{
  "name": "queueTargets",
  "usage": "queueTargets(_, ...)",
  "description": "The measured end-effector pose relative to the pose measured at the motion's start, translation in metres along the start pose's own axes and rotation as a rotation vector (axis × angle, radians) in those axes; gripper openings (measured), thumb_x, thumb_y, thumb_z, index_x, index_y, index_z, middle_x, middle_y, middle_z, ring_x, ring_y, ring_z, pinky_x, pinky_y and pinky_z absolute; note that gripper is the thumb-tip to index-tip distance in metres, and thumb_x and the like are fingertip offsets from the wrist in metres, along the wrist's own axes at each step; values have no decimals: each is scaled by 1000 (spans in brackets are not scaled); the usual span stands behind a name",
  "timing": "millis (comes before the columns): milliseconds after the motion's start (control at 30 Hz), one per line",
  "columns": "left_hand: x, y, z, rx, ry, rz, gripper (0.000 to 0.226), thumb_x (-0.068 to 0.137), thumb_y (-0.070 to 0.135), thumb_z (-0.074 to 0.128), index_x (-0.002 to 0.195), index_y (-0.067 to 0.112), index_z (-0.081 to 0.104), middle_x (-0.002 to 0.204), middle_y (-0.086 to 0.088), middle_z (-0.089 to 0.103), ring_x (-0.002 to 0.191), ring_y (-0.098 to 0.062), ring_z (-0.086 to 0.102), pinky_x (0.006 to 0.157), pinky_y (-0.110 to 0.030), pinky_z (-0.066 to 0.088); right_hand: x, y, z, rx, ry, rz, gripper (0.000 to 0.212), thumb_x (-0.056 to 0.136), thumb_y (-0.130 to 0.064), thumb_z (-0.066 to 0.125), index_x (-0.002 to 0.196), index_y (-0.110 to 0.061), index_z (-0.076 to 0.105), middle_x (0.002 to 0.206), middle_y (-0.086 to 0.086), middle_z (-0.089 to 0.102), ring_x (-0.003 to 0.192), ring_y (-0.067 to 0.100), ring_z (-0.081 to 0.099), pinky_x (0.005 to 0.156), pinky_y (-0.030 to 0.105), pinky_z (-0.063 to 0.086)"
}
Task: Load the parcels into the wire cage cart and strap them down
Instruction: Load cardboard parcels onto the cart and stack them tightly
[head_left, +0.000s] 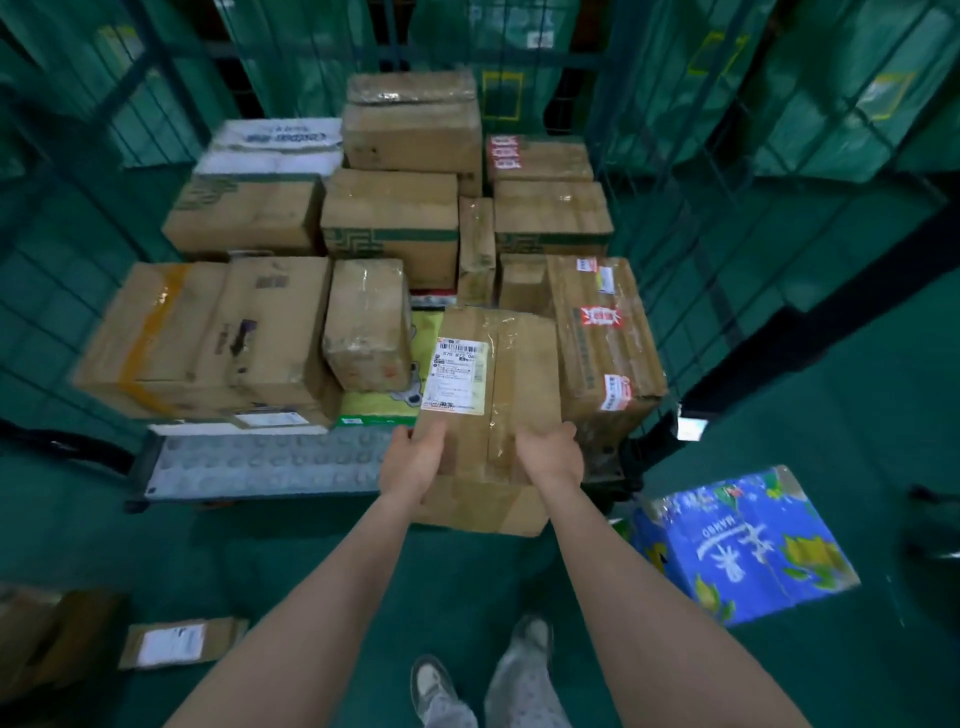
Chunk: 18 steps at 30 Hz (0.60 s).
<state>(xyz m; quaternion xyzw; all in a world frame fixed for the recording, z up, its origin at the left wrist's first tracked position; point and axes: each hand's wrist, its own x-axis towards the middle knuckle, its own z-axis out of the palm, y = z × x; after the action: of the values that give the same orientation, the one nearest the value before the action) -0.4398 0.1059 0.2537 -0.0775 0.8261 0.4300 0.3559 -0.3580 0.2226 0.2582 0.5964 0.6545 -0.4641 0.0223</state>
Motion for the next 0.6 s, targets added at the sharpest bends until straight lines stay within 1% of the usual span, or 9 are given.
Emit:
queueTargets(67,20,9,0,-9,11,-14,59,88,53,42,133,14,38,122,-7,50,109,-30,49,97,-50,44,21,-14,6,3,-31,3,62,91,-40,49,140,-7,31,135,13,48,120,31,49,96,35,42)
queueTargets(133,44,19,3,-28,28,-42,49,90,48,43,125,14,40,107,-4,47,96,-27,47,93,-48,46,46,-30,15,-8,-61,0,62,90,-40,50,140,-9,31,134,12,49,118,30,50,95,35,44)
queueTargets(167,53,24,4,-43,29,-53,45,91,47,43,123,15,40,105,-3,45,92,-26,46,90,-45,47,57,-37,19,-12,-77,-4,62,90,-39,51,140,-9,30,134,12,49,117,30,50,95,36,45)
queueTargets(233,78,37,10,-67,33,-62,44,92,46,44,123,15,39,108,-4,47,94,-27,48,87,-44,48,84,-53,27,-44,-101,-8,65,90,-39,52,142,-9,28,136,12,47,119,30,50,97,38,44)
queueTargets(300,100,49,17,-63,47,-62,47,92,46,45,127,16,39,117,-7,52,101,-30,53,89,-46,49,110,-63,32,-70,-107,-4,66,89,-40,53,141,-9,28,135,12,47,119,31,50,98,40,44)
queueTargets(367,127,60,28,-54,72,-75,49,91,46,48,130,17,40,124,-9,54,106,-33,55,91,-47,49,141,-74,39,-76,-116,-5,62,88,-39,56,137,-10,32,131,12,50,116,30,51,98,43,44)
queueTargets(467,171,69,43,-72,93,-112,46,90,44,50,127,18,44,125,-10,55,110,-32,53,95,-48,46,188,-84,56,-88,-134,-15,59,86,-39,59,133,-11,35,128,11,52,113,30,52,96,44,45)
queueTargets(600,229,74,53,-134,124,-188,52,93,48,45,131,14,43,131,-14,51,116,-35,50,97,-47,44,239,-94,89,-148,-160,-7,66,87,-41,59,140,-12,31,134,11,49,118,31,50,98,44,45)
